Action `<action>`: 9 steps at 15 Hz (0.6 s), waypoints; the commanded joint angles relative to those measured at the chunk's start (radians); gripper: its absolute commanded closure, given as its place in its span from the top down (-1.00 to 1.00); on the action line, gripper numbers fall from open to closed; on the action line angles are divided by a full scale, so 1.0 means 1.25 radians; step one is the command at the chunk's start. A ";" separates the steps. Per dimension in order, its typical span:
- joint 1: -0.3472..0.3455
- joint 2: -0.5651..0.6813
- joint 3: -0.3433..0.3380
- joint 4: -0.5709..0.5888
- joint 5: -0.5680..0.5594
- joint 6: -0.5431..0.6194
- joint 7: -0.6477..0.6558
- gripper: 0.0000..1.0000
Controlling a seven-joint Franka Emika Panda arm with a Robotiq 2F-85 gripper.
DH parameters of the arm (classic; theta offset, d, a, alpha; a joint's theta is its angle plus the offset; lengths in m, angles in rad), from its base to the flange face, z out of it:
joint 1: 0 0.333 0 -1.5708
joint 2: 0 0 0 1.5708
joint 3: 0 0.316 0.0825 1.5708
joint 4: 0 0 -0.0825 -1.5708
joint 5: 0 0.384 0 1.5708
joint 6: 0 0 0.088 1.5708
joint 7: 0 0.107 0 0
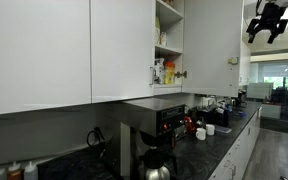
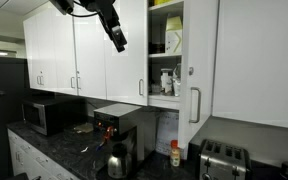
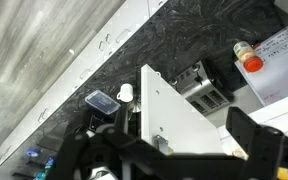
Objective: Close the top right cabinet door
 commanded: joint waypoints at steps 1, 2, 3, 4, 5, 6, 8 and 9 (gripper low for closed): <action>-0.014 0.060 -0.023 0.031 0.010 0.043 -0.036 1.00; -0.015 0.070 -0.027 0.035 0.011 0.051 -0.037 1.00; -0.016 0.079 -0.032 0.037 0.012 0.063 -0.038 1.00; -0.017 0.089 -0.035 0.039 0.014 0.075 -0.037 1.00; -0.019 0.099 -0.037 0.041 0.013 0.087 -0.034 1.00; -0.020 0.108 -0.039 0.043 0.014 0.099 -0.033 1.00; -0.024 0.126 -0.040 0.047 0.016 0.115 -0.030 1.00; -0.027 0.135 -0.039 0.051 0.014 0.121 -0.027 1.00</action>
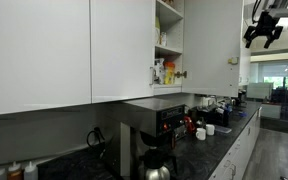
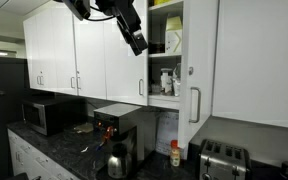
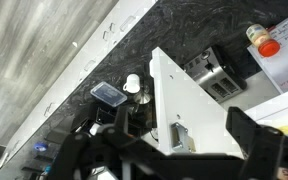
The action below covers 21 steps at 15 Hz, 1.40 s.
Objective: Close the top right cabinet door
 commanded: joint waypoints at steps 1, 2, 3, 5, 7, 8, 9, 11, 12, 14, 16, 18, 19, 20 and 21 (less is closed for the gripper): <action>-0.026 0.053 0.003 0.027 0.014 0.029 -0.017 1.00; -0.029 0.060 0.003 0.031 0.013 0.033 -0.016 1.00; -0.031 0.066 0.001 0.032 0.013 0.040 -0.019 1.00; -0.038 0.076 -0.002 0.037 0.012 0.056 -0.021 1.00; -0.045 0.086 -0.008 0.041 0.014 0.071 -0.022 1.00; -0.047 0.090 -0.012 0.043 0.016 0.077 -0.022 1.00; -0.050 0.095 -0.015 0.046 0.016 0.084 -0.022 1.00; -0.054 0.105 -0.020 0.050 0.018 0.100 -0.021 1.00; -0.056 0.110 -0.022 0.052 0.019 0.107 -0.021 1.00; -0.057 0.119 -0.027 0.054 0.019 0.129 -0.021 1.00; -0.058 0.133 -0.032 0.054 0.022 0.160 -0.018 1.00; -0.060 0.147 -0.036 0.057 0.027 0.189 -0.016 1.00; -0.062 0.154 -0.037 0.058 0.029 0.202 -0.015 1.00; -0.064 0.162 -0.038 0.059 0.031 0.214 -0.014 1.00; -0.066 0.168 -0.040 0.060 0.033 0.226 -0.014 1.00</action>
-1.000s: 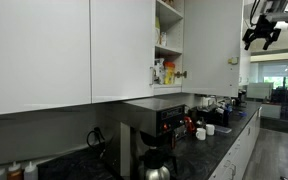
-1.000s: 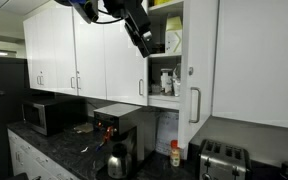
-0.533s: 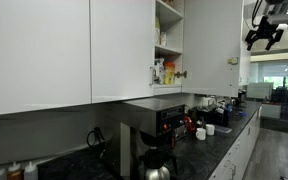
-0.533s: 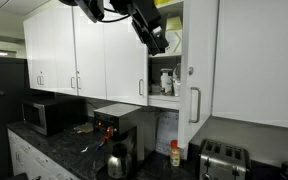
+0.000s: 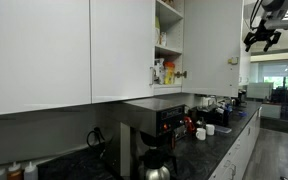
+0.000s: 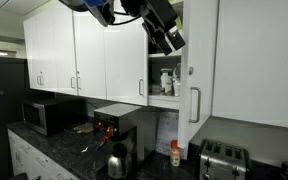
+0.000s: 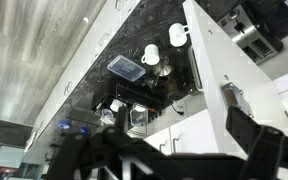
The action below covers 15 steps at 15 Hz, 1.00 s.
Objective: Close the top right cabinet door
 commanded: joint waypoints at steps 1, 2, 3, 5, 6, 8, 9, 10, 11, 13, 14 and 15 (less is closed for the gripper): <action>-0.023 0.050 0.000 0.025 0.026 0.046 -0.014 1.00; -0.024 0.055 -0.001 0.026 0.028 0.055 -0.014 1.00; -0.026 0.061 -0.002 0.028 0.030 0.065 -0.013 1.00; -0.029 0.068 -0.005 0.029 0.035 0.082 -0.015 1.00; -0.029 0.071 -0.007 0.028 0.040 0.094 -0.018 1.00; -0.026 0.075 -0.014 0.025 0.057 0.119 -0.022 1.00; -0.024 0.075 -0.018 0.023 0.068 0.131 -0.025 1.00; -0.023 0.076 -0.019 0.022 0.078 0.143 -0.027 1.00; -0.022 0.075 -0.021 0.019 0.088 0.156 -0.029 1.00; -0.020 0.075 -0.025 0.013 0.109 0.182 -0.033 1.00; -0.019 0.075 -0.026 0.010 0.118 0.193 -0.036 1.00; -0.018 0.076 -0.028 0.007 0.129 0.206 -0.039 1.00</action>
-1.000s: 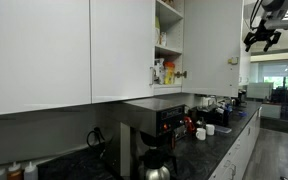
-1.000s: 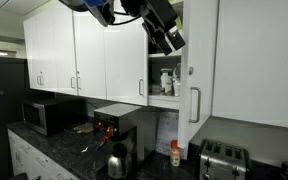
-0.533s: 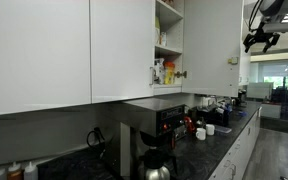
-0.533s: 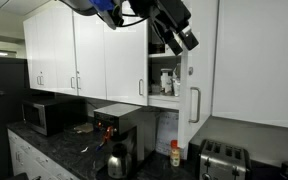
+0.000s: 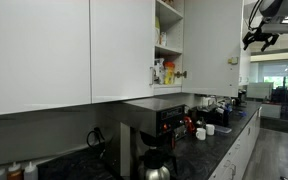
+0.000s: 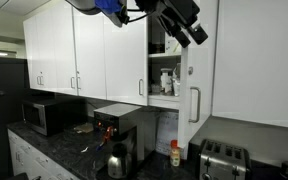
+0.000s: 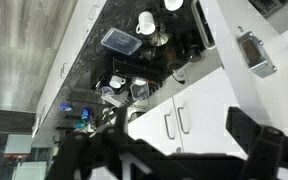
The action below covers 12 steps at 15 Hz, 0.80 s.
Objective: Close the top right cabinet door
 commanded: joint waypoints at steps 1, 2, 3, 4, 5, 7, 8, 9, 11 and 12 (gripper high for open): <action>-0.005 0.020 -0.005 -0.007 0.048 0.057 -0.034 1.00; -0.004 0.021 -0.006 -0.010 0.058 0.067 -0.036 1.00; -0.002 0.022 -0.007 -0.014 0.068 0.076 -0.040 1.00; -0.001 0.024 -0.007 -0.017 0.076 0.085 -0.041 1.00; 0.003 0.023 -0.009 -0.022 0.090 0.095 -0.044 1.00; 0.010 0.021 -0.009 -0.032 0.113 0.115 -0.049 1.00; 0.014 0.020 -0.010 -0.036 0.125 0.120 -0.054 1.00; 0.018 0.018 -0.011 -0.040 0.136 0.127 -0.059 1.00; 0.023 0.013 -0.012 -0.047 0.154 0.135 -0.070 1.00; 0.025 0.009 -0.012 -0.051 0.162 0.138 -0.078 1.00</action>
